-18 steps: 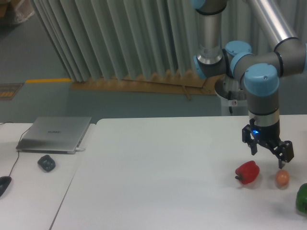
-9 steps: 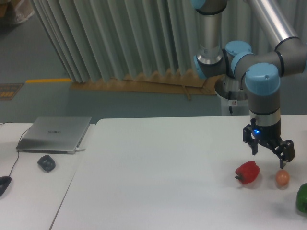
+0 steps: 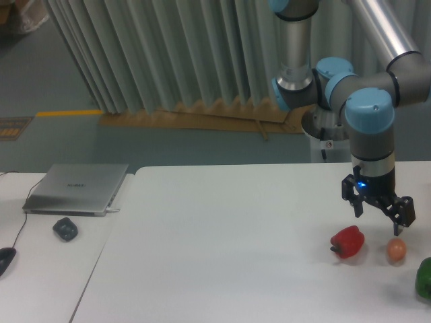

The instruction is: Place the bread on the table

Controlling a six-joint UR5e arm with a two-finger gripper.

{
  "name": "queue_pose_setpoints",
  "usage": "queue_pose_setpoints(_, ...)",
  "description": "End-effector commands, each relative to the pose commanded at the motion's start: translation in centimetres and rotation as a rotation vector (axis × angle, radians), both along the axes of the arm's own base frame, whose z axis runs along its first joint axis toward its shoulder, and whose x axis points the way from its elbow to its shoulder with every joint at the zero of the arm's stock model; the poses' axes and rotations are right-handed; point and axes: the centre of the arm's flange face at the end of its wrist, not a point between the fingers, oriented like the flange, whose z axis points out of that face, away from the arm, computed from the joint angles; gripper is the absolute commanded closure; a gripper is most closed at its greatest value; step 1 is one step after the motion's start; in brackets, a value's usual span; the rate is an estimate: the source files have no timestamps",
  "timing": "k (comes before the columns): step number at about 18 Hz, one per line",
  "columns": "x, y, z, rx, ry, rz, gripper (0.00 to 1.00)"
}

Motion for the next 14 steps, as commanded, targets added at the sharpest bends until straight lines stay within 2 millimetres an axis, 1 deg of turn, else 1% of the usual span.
queue_pose_setpoints(3, 0.1, 0.0, -0.1, -0.005, -0.004, 0.0, 0.0)
queue_pose_setpoints(4, 0.0, -0.4, -0.5, -0.022, -0.016, 0.013, 0.0)
queue_pose_setpoints(5, -0.7, -1.5, -0.9, -0.041, -0.022, 0.023, 0.0)
queue_pose_setpoints(6, -2.5, -3.6, 0.3, -0.031, -0.006, 0.062, 0.0)
queue_pose_setpoints(7, -3.7, -4.7, 0.9, -0.025, 0.003, 0.067, 0.0)
queue_pose_setpoints(8, -5.6, -6.5, 0.6, -0.045, -0.001, 0.018, 0.0)
queue_pose_setpoints(10, -8.6, -9.5, 0.5, -0.069, -0.001, -0.098, 0.0)
queue_pose_setpoints(12, -12.7, -13.8, 0.3, -0.096, -0.003, -0.234, 0.0)
queue_pose_setpoints(13, -14.7, -15.4, -0.2, -0.105, 0.009, -0.288, 0.0)
queue_pose_setpoints(14, -17.0, -16.8, -1.1, -0.117, 0.035, -0.354, 0.0)
